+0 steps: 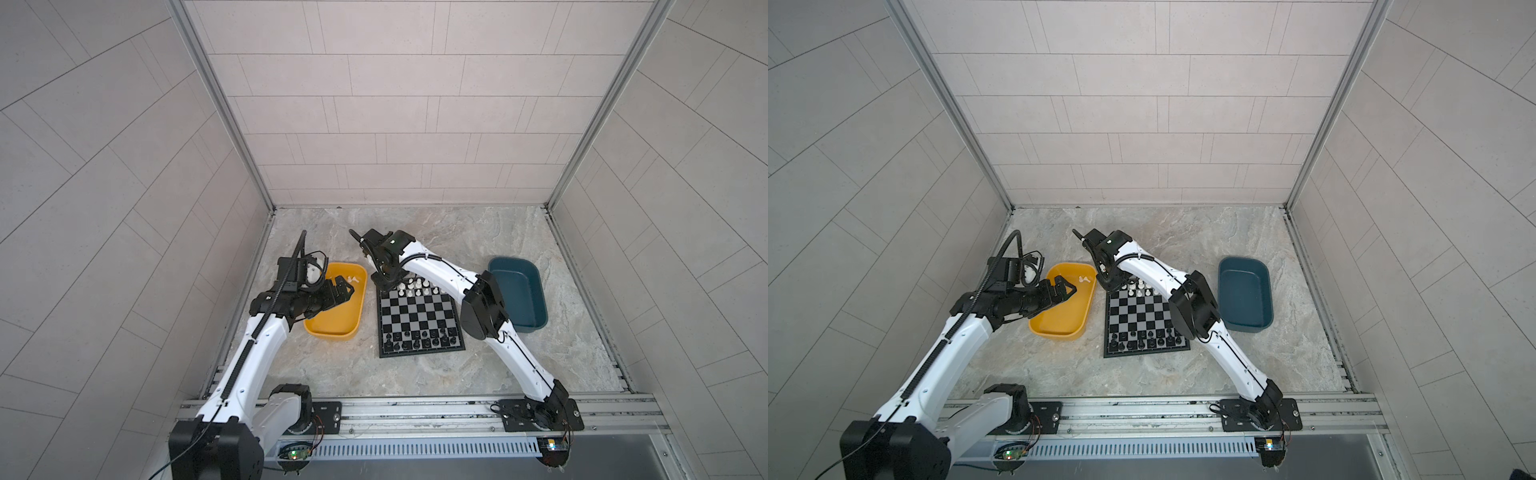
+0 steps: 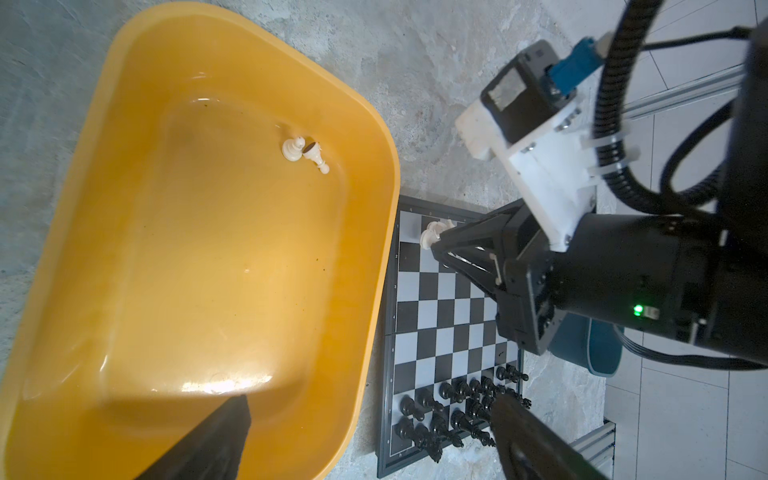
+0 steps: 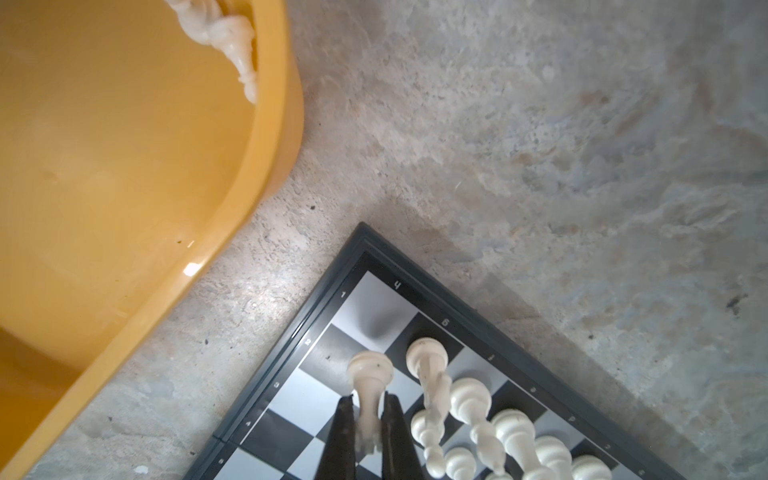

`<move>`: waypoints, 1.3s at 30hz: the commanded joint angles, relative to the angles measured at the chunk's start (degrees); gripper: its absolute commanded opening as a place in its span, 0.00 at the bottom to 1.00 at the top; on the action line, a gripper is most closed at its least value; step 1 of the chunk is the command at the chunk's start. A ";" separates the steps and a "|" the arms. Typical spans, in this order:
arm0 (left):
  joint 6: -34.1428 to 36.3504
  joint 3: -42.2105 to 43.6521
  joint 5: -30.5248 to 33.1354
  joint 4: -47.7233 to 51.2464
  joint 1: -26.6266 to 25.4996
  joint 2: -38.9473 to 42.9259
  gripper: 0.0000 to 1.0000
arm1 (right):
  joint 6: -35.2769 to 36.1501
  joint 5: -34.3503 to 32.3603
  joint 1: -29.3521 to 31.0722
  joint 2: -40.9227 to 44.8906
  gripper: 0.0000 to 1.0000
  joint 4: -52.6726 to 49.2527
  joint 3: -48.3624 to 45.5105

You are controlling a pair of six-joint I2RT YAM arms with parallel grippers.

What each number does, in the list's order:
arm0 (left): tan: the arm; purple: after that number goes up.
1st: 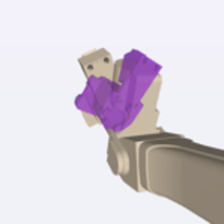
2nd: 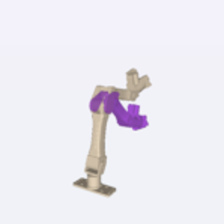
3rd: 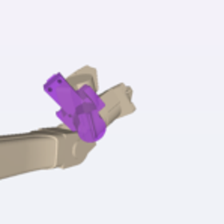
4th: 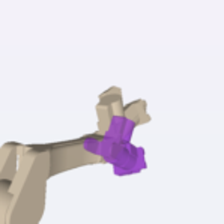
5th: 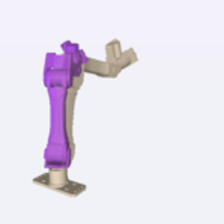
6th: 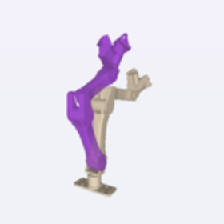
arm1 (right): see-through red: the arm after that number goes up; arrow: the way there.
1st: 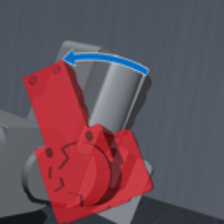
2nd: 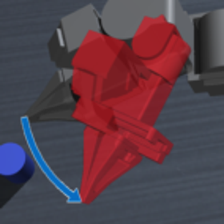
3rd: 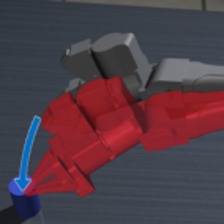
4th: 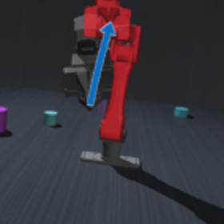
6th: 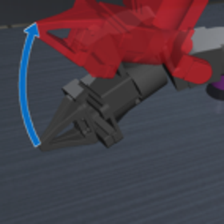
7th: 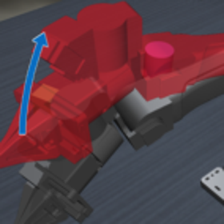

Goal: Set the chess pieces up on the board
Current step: 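Carry the white piece with the right gripper to the board's far rows and lower it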

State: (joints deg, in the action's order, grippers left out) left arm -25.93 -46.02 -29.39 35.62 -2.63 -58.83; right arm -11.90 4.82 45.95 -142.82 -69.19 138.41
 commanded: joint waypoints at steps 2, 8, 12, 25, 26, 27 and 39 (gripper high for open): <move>0.97 -0.82 -0.39 -0.50 0.36 0.19 0.97 | 2.02 -0.77 0.10 -0.85 0.00 -1.01 1.53; 1.15 -0.92 -0.54 -0.28 0.36 -0.03 0.97 | 2.67 -1.47 0.10 -1.63 0.00 0.53 1.55; 1.14 -0.92 -0.66 -0.24 0.27 -0.06 0.97 | 2.48 -1.60 0.01 -2.02 0.00 1.05 1.54; 1.15 -0.89 -0.85 -0.27 0.17 -0.41 0.96 | 2.46 -1.13 -0.40 -4.13 0.08 0.90 2.94; 1.16 -0.86 -0.92 -0.28 0.26 -0.43 0.96 | 2.48 -1.28 -0.43 -4.21 0.10 0.90 3.07; 1.15 -0.86 -0.89 -0.20 0.18 -0.41 0.96 | 2.47 -1.22 -0.43 -4.22 0.12 0.90 3.18; 0.97 -0.56 -0.92 -0.51 0.16 -0.75 0.96 | 2.05 0.09 -0.68 -4.57 0.22 1.20 5.72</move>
State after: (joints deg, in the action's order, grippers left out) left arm -25.87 -46.02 -29.78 35.55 -2.63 -59.46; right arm -10.11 4.54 45.52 -145.95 -67.29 142.63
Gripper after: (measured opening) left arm 0.962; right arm 0.222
